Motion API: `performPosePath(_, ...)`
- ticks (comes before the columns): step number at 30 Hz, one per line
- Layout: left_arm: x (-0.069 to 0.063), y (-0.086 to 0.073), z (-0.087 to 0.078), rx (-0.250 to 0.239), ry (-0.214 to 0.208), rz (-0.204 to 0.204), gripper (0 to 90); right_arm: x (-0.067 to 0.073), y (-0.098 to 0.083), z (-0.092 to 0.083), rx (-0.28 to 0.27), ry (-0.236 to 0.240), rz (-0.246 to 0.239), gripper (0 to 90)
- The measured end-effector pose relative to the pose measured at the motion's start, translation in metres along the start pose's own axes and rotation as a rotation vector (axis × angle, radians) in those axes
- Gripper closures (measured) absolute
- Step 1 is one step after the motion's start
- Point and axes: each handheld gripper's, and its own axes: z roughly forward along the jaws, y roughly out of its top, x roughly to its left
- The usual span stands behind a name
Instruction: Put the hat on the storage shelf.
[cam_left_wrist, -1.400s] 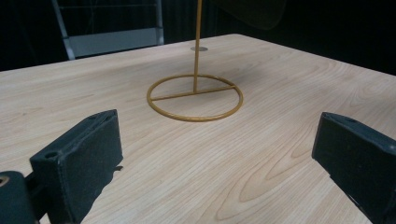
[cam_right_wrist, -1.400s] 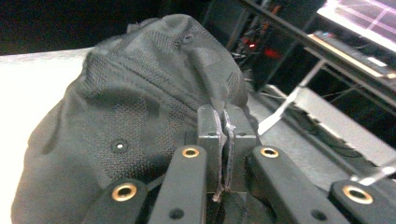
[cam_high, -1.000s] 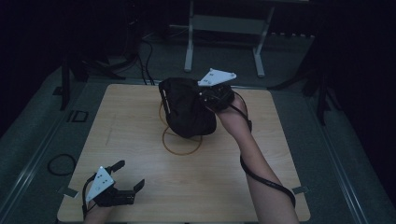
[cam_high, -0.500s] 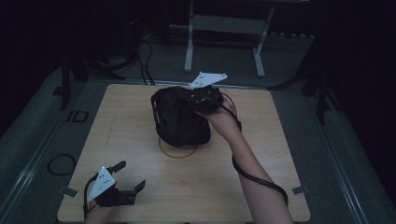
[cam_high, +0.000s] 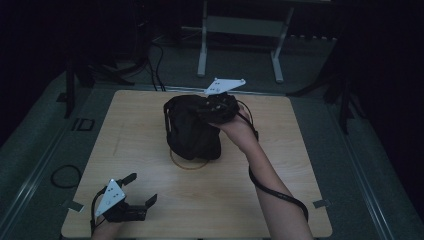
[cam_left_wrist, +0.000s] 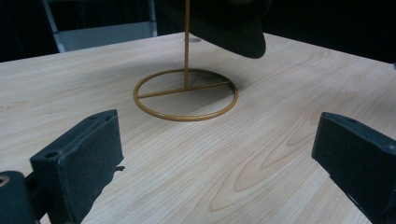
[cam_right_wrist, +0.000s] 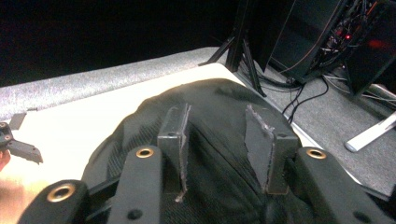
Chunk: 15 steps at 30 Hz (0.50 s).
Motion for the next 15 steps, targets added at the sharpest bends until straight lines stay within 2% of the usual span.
performPosePath(8,0.001,-0.001,0.001,0.002,-0.002,-0.004,2.2,-0.005,-0.003,-0.009,-0.014,-0.012,0.013,57.1)
performPosePath(15,0.0,-0.001,0.001,0.002,-0.008,-0.005,2.2,-0.007,-0.011,-0.019,-0.04,-0.013,0.041,49.3)
